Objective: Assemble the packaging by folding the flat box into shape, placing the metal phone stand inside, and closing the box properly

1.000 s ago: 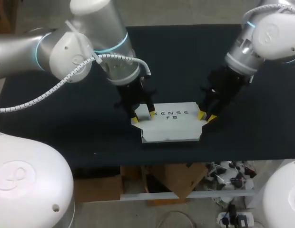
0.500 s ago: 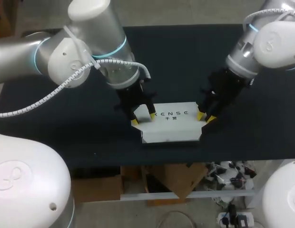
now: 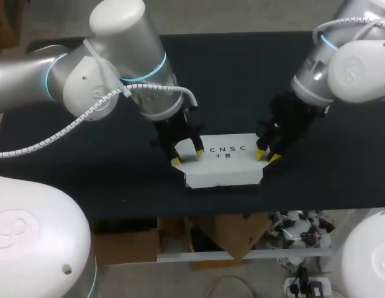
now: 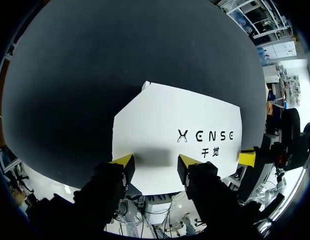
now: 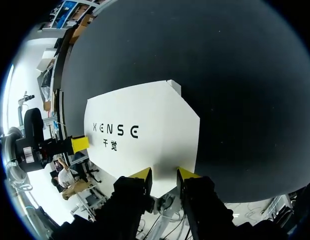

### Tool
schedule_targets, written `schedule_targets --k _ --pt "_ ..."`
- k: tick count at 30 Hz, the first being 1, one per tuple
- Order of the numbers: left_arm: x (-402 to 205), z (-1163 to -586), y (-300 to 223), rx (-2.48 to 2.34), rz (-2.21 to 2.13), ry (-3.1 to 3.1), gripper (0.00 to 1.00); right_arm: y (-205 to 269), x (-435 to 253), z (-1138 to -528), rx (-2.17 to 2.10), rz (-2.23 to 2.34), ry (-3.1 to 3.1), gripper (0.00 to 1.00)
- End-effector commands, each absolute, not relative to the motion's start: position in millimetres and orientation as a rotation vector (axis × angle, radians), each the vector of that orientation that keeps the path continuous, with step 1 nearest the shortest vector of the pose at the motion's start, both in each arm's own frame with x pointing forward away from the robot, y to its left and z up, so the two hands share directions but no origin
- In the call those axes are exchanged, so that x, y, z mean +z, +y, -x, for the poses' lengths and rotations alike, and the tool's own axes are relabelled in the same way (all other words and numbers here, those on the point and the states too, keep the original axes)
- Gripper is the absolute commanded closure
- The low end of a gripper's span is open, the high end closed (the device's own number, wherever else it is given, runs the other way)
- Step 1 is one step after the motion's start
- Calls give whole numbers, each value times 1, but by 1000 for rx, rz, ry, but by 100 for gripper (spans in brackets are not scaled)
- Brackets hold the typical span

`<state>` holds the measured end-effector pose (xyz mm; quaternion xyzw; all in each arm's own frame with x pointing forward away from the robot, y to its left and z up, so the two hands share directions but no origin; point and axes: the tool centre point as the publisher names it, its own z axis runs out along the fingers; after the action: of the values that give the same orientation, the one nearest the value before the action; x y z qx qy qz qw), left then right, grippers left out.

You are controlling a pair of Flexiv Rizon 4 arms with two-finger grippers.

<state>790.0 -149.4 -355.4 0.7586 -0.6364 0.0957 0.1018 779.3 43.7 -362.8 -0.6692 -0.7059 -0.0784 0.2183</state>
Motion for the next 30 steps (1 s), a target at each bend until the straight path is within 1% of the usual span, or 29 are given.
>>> schedule_targets --k 1,6,10,16,30 --pt "-358 -784 -149 309 -2253 -1886 44 45 -365 -775 -222 1862 -1961 65" --pt "-360 -784 -147 322 -2269 -1888 41 45 -367 -775 -218 1865 -1962 65" --pt "-362 -785 -147 328 -2269 -1891 42 45 -369 -776 -216 1869 -1961 65" --pt "-363 -786 -147 334 -2256 -1912 41 46 -370 -777 -215 1874 -1963 65" --pt "-365 -786 -148 331 -2231 -1921 41 48 -374 -775 -231 1927 -2001 67"
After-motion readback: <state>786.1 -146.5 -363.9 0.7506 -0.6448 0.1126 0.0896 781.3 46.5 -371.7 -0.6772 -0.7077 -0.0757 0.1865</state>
